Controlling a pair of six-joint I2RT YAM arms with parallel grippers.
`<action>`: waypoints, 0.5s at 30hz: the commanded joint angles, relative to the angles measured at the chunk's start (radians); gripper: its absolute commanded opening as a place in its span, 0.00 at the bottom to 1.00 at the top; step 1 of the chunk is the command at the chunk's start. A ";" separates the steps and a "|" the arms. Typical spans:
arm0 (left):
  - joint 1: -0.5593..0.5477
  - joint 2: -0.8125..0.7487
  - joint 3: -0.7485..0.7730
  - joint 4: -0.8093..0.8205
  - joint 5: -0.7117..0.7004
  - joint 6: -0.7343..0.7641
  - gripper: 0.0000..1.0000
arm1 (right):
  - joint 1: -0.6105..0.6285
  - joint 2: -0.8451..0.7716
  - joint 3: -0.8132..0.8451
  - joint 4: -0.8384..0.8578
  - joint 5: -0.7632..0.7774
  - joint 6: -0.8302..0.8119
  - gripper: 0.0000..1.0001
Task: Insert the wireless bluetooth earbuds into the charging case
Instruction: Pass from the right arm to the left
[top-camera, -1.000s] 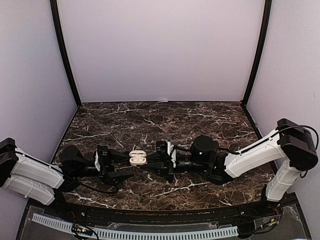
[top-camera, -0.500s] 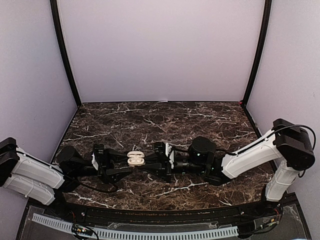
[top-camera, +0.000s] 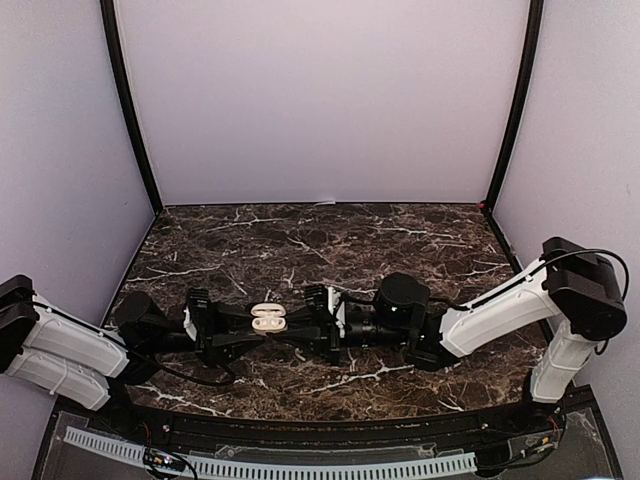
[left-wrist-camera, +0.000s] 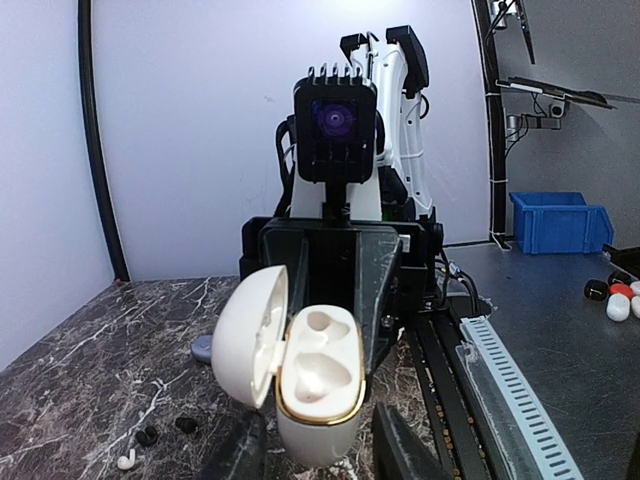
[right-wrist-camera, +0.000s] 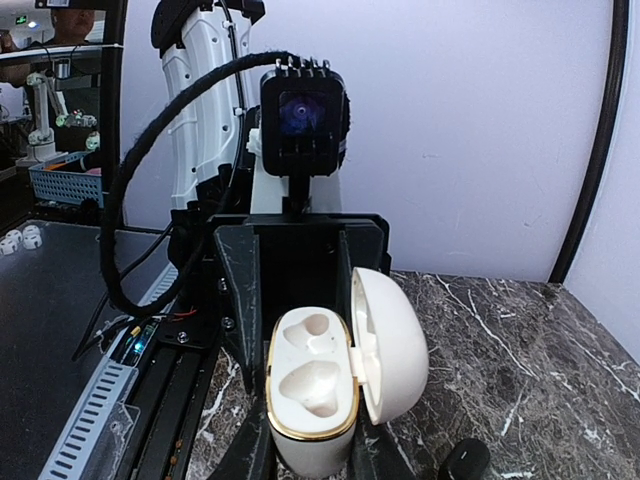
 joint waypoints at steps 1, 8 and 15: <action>-0.002 -0.016 0.007 -0.017 0.018 0.017 0.37 | 0.012 0.018 0.037 0.053 -0.023 -0.009 0.17; -0.002 -0.028 0.006 -0.037 0.013 0.026 0.33 | 0.011 0.026 0.045 0.053 -0.027 -0.010 0.16; -0.002 -0.040 0.005 -0.043 0.008 0.025 0.34 | 0.011 0.033 0.045 0.052 -0.028 -0.006 0.17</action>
